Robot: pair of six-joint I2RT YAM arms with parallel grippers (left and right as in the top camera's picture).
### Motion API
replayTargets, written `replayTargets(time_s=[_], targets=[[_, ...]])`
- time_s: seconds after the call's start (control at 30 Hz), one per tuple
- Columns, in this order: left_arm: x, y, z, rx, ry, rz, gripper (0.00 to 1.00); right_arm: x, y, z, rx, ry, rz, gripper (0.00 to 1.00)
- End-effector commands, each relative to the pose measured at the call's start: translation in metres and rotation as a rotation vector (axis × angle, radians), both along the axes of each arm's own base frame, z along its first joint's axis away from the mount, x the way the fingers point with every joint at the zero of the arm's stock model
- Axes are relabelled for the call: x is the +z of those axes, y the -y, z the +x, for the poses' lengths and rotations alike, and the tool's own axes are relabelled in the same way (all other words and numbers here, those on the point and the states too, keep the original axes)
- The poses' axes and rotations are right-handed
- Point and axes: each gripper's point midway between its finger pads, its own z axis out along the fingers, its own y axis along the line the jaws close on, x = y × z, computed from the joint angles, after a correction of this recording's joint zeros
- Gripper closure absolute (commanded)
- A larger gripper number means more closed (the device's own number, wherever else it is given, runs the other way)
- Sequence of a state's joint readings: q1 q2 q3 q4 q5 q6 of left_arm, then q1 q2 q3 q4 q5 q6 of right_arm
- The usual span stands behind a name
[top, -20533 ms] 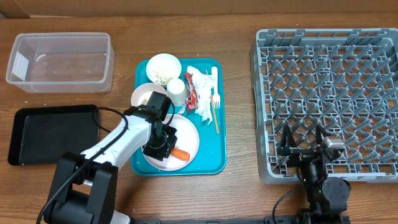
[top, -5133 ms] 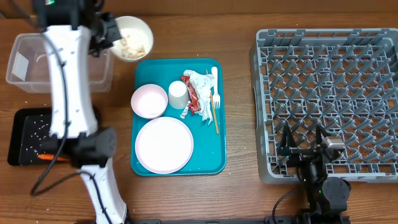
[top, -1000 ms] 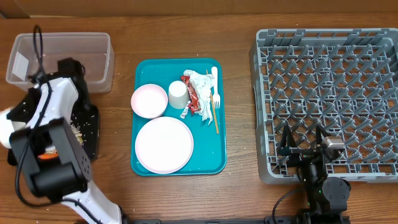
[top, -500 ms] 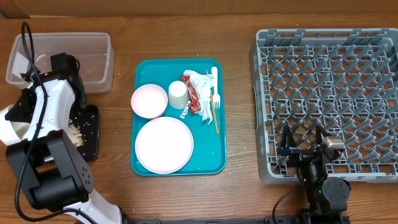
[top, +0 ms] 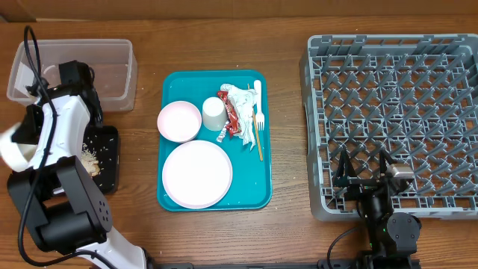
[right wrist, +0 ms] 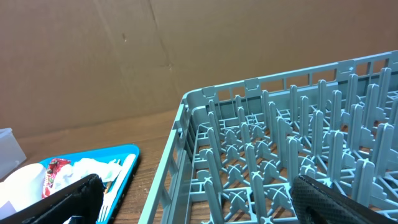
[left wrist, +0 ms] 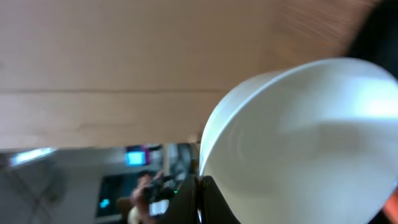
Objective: Sort waste into correct bins and load items into the dishwasher rack
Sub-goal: 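Tip the rice bowl to pour the rice onto the black tray, then carry the emptied white bowl back and set it on the teal tray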
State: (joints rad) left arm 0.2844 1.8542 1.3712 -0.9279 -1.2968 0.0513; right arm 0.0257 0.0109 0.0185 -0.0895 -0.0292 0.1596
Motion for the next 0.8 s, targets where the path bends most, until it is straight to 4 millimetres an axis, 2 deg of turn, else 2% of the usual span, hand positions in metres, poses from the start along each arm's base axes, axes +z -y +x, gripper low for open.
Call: replayTargets(time_s=[0.0,0.07,0.2,0.27,0.37,0.5,0.63,0.77], targets=[[-0.023,0.026,0.020,-0.069,0.126,-0.218,0.96,-0.002,0.001,0.000,-0.006,0.005,-0.003,0.00],[-0.017,0.028,0.022,-0.069,0.168,-0.214,0.96,-0.002,0.001,0.000,-0.006,0.005,-0.004,0.00],[0.006,0.022,0.016,-0.028,0.315,-0.192,0.96,-0.002,0.001,0.000,-0.006,0.005,-0.004,0.00],[0.002,0.029,0.017,-0.034,0.378,-0.289,0.96,-0.002,0.001,0.000,-0.006,0.005,-0.003,0.00],[-0.011,0.057,0.025,-0.078,0.452,-0.521,0.96,-0.002,0.001,0.000,-0.006,0.005,-0.003,0.00],[-0.005,0.090,0.033,-0.140,0.544,-0.735,0.96,-0.002,0.001,0.000,-0.006,0.005,-0.003,0.00],[0.026,0.128,0.036,-0.221,0.643,-0.939,0.96,-0.002,0.001,0.000,-0.006,0.005,-0.004,0.00],[0.059,0.182,0.050,-0.387,0.764,-1.215,0.96,-0.002,0.001,0.000,-0.006,0.005,-0.003,0.00]])
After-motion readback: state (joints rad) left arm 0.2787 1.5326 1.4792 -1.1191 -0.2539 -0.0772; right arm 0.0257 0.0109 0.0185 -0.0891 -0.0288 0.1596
